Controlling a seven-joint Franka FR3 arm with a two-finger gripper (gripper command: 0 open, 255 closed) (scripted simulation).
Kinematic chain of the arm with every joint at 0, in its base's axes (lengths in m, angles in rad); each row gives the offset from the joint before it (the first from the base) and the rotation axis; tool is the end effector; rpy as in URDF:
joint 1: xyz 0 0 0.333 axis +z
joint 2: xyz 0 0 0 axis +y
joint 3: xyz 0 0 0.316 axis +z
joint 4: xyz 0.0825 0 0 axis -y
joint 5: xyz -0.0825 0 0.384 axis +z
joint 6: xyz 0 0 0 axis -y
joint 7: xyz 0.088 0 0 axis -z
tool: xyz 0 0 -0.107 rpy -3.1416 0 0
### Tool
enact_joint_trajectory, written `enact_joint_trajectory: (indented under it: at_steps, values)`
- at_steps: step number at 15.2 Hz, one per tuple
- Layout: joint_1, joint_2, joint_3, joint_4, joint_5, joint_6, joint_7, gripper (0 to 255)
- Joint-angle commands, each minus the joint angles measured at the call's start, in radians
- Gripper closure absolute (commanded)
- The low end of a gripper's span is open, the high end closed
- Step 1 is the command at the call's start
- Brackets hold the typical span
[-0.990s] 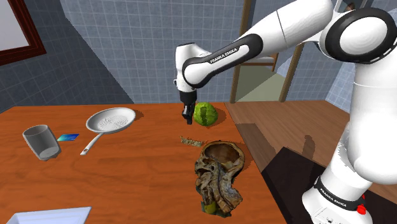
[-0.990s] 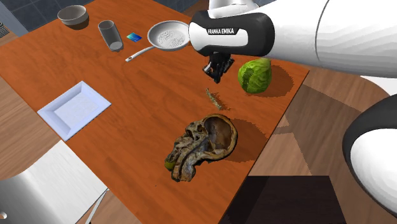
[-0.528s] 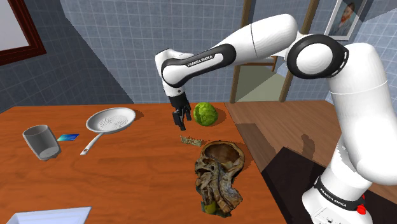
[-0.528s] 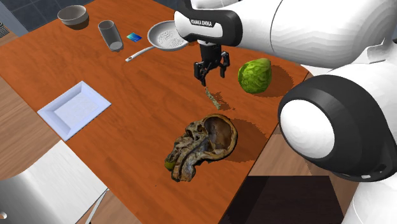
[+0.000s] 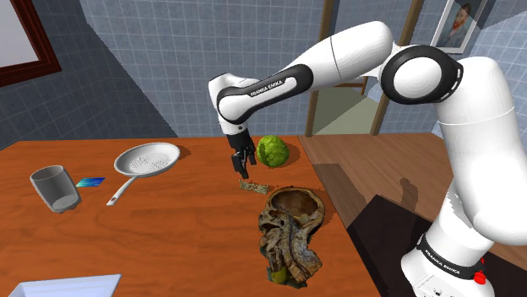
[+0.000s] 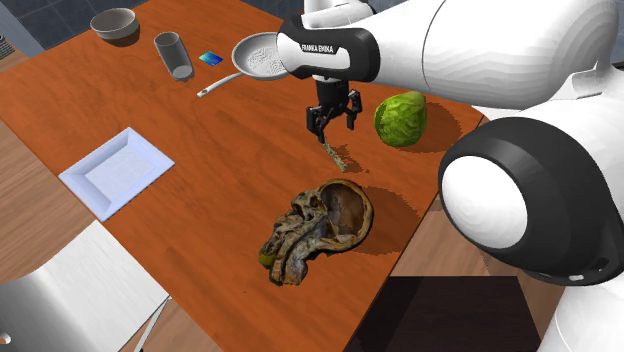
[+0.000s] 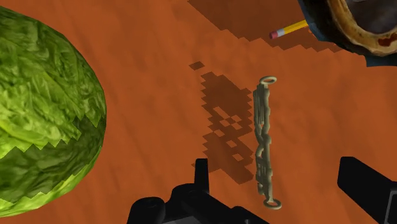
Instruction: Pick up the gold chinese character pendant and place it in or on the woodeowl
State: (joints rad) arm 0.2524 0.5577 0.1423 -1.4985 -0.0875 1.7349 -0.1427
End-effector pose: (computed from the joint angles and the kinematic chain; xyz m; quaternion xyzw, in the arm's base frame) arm 0.6221 0.2358 0.3247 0.9497 0.2711 -0.1554 0.0224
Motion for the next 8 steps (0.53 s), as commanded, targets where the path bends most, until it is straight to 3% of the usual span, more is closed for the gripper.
enact_joint_trajectory:
  at_steps: [1,3,4,8]
  values:
    - [0.000,0.000,0.000,-0.001,0.000,0.001,0.000,0]
    - [0.000,0.000,0.000,-0.001,0.000,0.001,0.000,0]
    - [0.000,0.000,0.000,-0.001,0.000,0.001,0.000,255]
    - [0.000,0.000,0.000,-0.001,0.000,0.001,0.000,255]
